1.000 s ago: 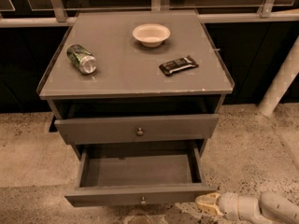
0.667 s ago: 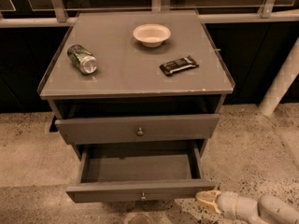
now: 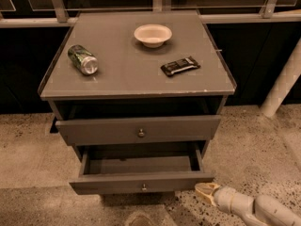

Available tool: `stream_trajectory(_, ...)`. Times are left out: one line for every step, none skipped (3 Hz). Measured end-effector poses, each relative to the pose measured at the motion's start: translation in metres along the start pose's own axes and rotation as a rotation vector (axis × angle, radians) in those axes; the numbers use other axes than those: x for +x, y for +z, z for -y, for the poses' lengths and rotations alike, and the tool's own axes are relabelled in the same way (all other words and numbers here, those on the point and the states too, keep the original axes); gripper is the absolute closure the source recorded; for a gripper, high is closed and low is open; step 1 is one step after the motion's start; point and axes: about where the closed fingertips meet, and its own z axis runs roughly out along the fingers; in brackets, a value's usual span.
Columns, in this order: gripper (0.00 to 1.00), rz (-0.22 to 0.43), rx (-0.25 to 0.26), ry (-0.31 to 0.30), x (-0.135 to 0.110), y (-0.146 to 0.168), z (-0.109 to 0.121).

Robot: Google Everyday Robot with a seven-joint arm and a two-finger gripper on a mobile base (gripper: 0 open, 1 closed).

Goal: Close middle drawer

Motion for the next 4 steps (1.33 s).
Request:
stream_trajectory(1.00,0.032,0.021,-0.013,-0.012,0.013,0.008)
stream_trajectory(1.00,0.064,0.022,-0.010,-0.021,0.032,0.012)
stream_trajectory(1.00,0.078,0.022,0.010,-0.019,0.049,0.016)
stream_trajectory(1.00,0.083,0.040,0.015,-0.022,0.060,0.022)
